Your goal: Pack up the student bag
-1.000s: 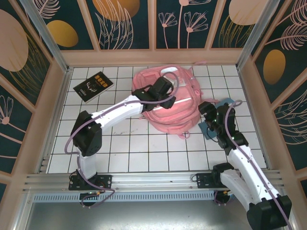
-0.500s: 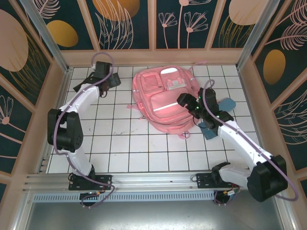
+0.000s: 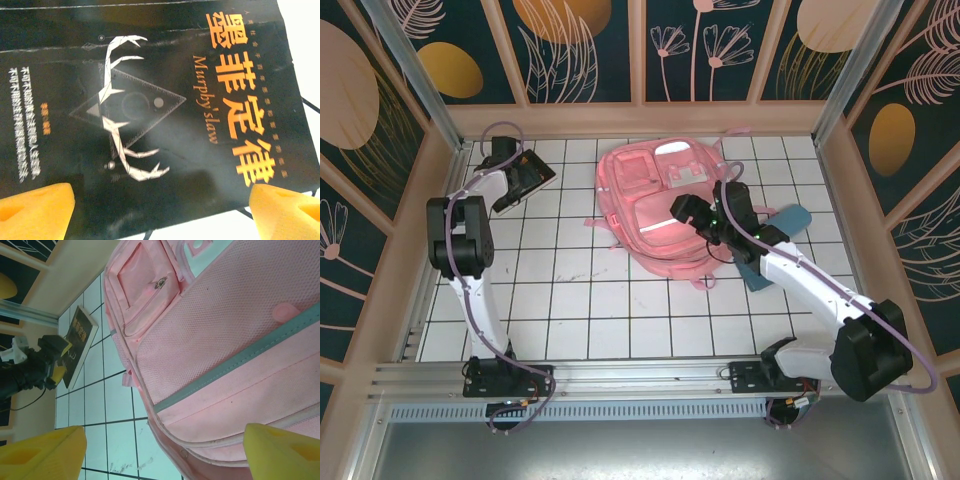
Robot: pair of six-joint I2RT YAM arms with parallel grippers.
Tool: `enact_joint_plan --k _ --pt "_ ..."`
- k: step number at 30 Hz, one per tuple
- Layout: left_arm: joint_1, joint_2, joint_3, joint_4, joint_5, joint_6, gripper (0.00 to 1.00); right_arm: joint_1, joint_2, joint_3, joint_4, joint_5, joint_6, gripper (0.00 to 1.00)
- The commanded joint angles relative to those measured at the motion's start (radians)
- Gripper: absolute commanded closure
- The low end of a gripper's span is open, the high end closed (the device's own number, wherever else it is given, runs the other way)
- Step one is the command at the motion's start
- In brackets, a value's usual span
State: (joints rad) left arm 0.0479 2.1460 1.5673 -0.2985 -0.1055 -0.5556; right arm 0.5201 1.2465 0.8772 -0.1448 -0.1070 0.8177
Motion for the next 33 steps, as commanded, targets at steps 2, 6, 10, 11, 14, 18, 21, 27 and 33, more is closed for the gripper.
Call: enact_joint_plan --k 2,6,10,11,14,18,21,27,33 --pt "0.009 0.034 0.005 -0.025 0.085 -0.032 0.10 0.014 -0.005 0.011 0.024 -0.001 0.004 0.18" --pt "0.002 -0.045 -0.153 0.023 0.204 -0.080 0.12 0.017 -0.015 0.006 0.019 0.013 0.006 0.18" --pt "-0.035 -0.149 -0.311 0.050 0.267 -0.141 0.13 0.018 -0.005 0.012 0.023 0.015 0.009 0.18" --pt "-0.050 -0.173 -0.345 0.049 0.268 -0.161 0.13 0.019 0.000 0.014 0.024 0.013 0.009 0.18" --pt "-0.125 -0.270 -0.470 0.075 0.279 -0.217 0.13 0.021 0.013 0.023 0.024 0.012 0.013 0.18" --pt "-0.240 -0.423 -0.662 0.136 0.280 -0.325 0.12 0.045 0.015 0.023 0.022 0.018 0.027 0.19" --pt "-0.329 -0.502 -0.759 0.157 0.280 -0.387 0.13 0.056 0.012 0.009 0.033 0.032 0.044 0.19" --pt "-0.503 -0.578 -0.737 0.064 0.257 -0.381 0.13 0.076 0.020 0.003 0.035 0.032 0.052 0.19" --pt "-0.486 -0.667 -0.617 -0.089 0.122 -0.252 0.06 0.133 0.084 0.055 0.028 0.017 -0.008 0.19"
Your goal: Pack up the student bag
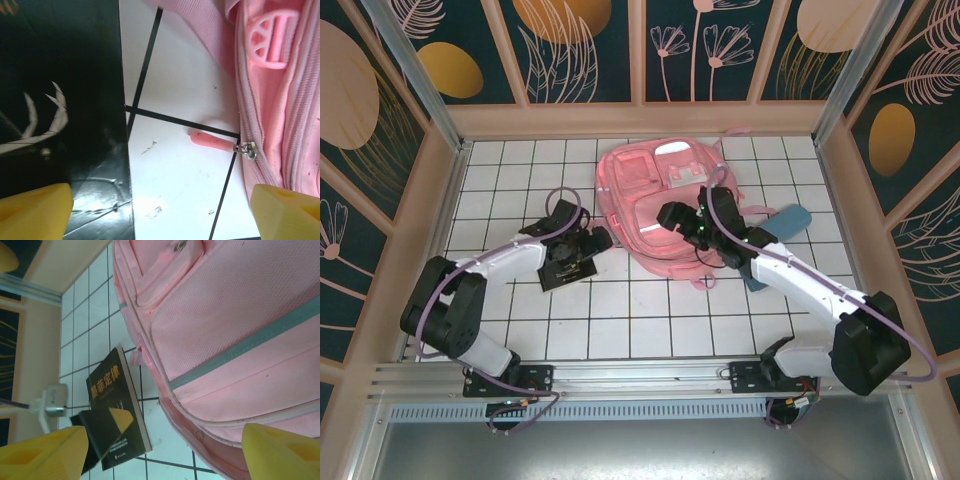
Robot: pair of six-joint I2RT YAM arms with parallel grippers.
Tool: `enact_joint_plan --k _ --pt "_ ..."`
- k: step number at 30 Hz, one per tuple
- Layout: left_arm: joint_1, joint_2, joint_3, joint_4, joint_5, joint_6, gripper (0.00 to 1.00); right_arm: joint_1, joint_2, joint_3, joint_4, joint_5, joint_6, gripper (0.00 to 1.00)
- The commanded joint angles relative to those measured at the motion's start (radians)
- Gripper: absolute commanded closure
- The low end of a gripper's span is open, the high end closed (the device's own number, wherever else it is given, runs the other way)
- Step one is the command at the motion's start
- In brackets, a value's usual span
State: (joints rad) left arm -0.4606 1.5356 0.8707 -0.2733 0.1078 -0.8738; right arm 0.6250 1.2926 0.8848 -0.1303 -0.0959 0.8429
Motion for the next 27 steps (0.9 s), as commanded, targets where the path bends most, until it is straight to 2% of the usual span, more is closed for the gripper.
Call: enact_joint_plan --k 1,7,14,21,24,27 --pt "0.046 -0.062 0.095 -0.145 -0.120 0.086 0.05 0.042 0.062 0.064 0.006 0.005 -0.043 0.19" --pt "0.245 -0.099 0.057 -0.148 -0.083 0.149 0.06 0.140 0.270 0.200 -0.029 0.023 -0.087 0.24" --pt "0.400 -0.148 -0.021 -0.125 -0.064 0.159 0.06 0.277 0.658 0.594 -0.177 0.086 -0.165 0.34" --pt "0.454 -0.168 -0.085 -0.095 -0.006 0.145 0.08 0.330 0.941 0.959 -0.372 0.186 -0.240 0.47" --pt "0.456 -0.160 -0.092 -0.083 0.012 0.142 0.11 0.342 1.017 1.053 -0.439 0.238 -0.277 0.53" --pt "0.456 -0.152 -0.104 -0.068 0.026 0.138 0.13 0.354 1.075 1.120 -0.481 0.291 -0.308 0.53"
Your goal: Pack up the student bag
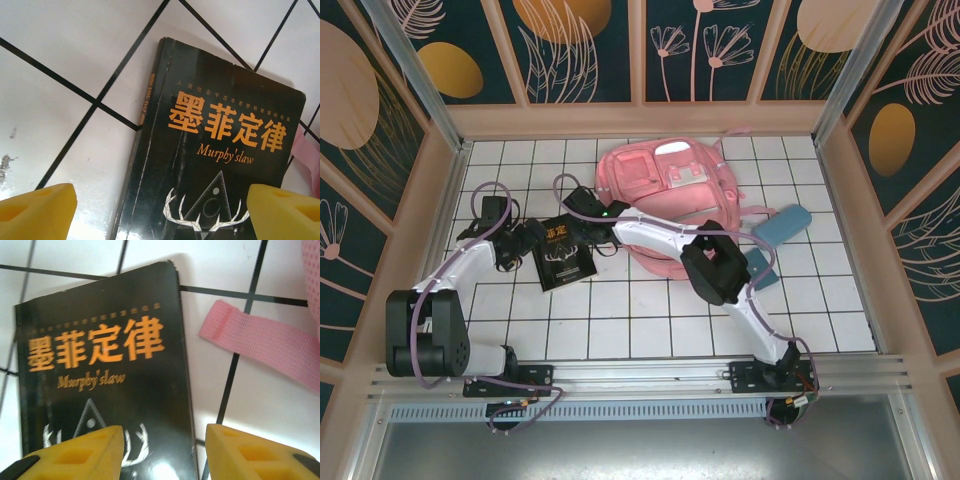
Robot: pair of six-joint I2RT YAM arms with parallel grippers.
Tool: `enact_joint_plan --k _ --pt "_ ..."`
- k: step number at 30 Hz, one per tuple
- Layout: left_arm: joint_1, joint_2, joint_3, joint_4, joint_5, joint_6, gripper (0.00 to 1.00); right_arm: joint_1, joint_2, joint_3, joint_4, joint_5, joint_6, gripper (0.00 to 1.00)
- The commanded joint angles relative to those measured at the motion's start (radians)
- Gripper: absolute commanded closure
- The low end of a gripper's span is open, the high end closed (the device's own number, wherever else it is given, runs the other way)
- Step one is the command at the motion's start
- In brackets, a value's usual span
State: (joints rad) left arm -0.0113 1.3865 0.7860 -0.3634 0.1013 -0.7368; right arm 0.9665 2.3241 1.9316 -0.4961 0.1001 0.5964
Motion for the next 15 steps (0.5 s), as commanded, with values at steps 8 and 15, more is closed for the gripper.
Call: enact_joint_plan --k 8,15 --pt "0.007 0.021 -0.040 0.056 0.075 0.005 0.19 0.019 0.125 0.131 -0.185 0.081 -0.098 0.54" --pt "0.007 0.019 -0.050 0.069 0.099 0.053 0.19 0.038 0.001 -0.132 -0.137 0.097 -0.055 0.57"
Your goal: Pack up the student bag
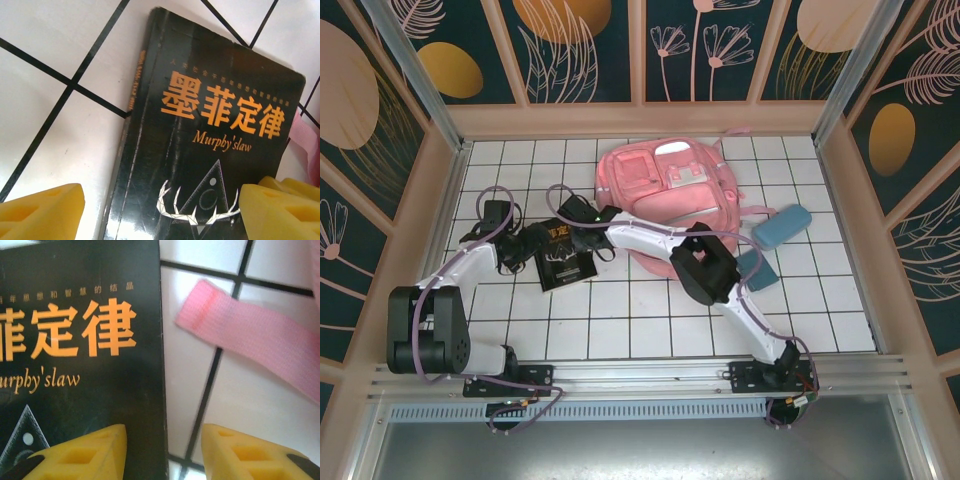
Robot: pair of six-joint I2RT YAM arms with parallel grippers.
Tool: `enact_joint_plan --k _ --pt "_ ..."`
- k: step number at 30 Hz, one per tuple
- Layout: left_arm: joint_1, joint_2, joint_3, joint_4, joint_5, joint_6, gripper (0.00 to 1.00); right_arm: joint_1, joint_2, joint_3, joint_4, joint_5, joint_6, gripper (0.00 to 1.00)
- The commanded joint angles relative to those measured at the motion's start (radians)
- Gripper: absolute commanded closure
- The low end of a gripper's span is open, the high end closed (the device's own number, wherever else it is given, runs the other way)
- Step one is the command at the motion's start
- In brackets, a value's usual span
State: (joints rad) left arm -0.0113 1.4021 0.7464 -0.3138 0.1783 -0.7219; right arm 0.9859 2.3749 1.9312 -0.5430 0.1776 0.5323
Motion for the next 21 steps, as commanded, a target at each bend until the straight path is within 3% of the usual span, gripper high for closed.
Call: enact_joint_plan --k 1,7,14,21 --pt "0.007 0.005 -0.011 0.022 0.033 0.044 0.19 0.021 -0.077 -0.182 -0.077 0.014 0.018 0.57" --pt "0.005 -0.019 -0.041 0.046 0.128 0.068 0.20 0.023 -0.251 -0.420 -0.006 -0.031 0.068 0.57" --pt "-0.029 -0.029 -0.076 0.045 0.202 0.113 0.22 -0.012 -0.295 -0.427 0.088 -0.155 0.152 0.56" --pt "-0.099 0.028 -0.083 0.042 0.198 0.119 0.22 -0.026 -0.254 -0.419 0.090 -0.155 0.231 0.56"
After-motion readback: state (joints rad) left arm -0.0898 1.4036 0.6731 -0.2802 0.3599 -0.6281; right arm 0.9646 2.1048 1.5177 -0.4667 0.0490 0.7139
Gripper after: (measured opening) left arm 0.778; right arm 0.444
